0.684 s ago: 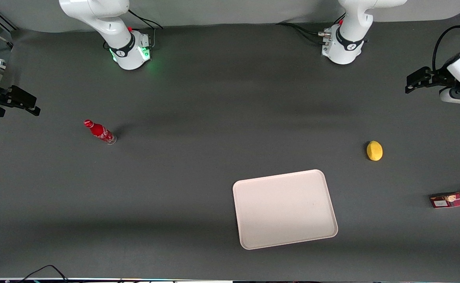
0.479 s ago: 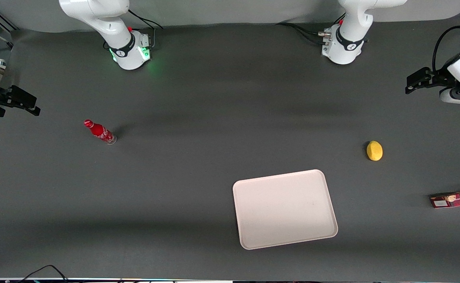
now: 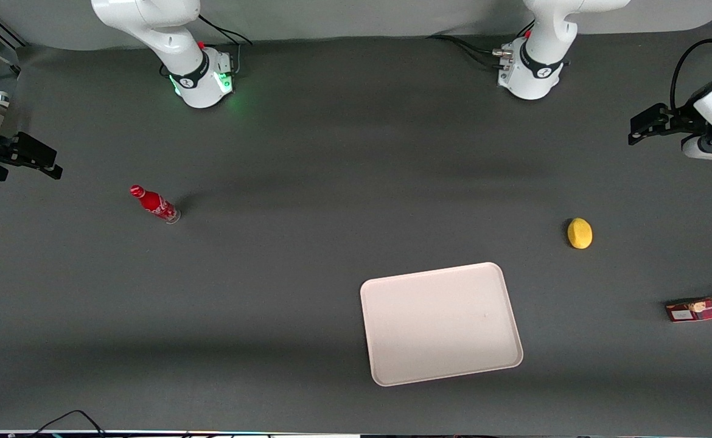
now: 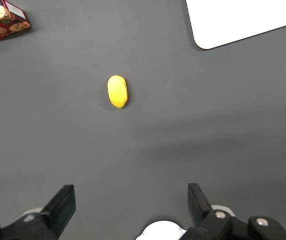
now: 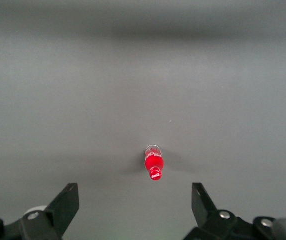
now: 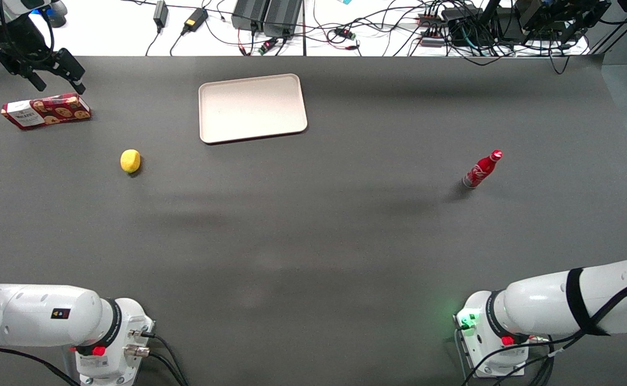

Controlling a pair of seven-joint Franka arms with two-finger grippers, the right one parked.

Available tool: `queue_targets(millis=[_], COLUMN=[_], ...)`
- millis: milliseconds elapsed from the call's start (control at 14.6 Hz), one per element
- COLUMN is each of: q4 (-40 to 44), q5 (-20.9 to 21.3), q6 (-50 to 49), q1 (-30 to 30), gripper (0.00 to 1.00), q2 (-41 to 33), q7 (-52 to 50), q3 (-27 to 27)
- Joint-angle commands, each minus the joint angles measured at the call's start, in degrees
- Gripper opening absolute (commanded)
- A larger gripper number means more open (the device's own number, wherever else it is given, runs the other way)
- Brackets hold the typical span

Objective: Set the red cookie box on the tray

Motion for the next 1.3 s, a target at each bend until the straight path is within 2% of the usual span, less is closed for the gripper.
queue_targets(millis=[0, 957, 1094, 1231], q4=[1.3, 2.9, 5.5, 11.9], q5=[0.9, 3.7, 3.8, 3.9], q6=[-2.1, -2.3, -2.3, -2.3], q1=[0.0, 0.4, 0.7, 0.8], gripper=[1.00, 1.00, 1.00, 1.00], q2=[-0.3, 1.1, 2.8, 7.9], q7=[-1.5, -2.1, -2.5, 5.6], q3=[0.2, -1.3, 0.2, 5.0])
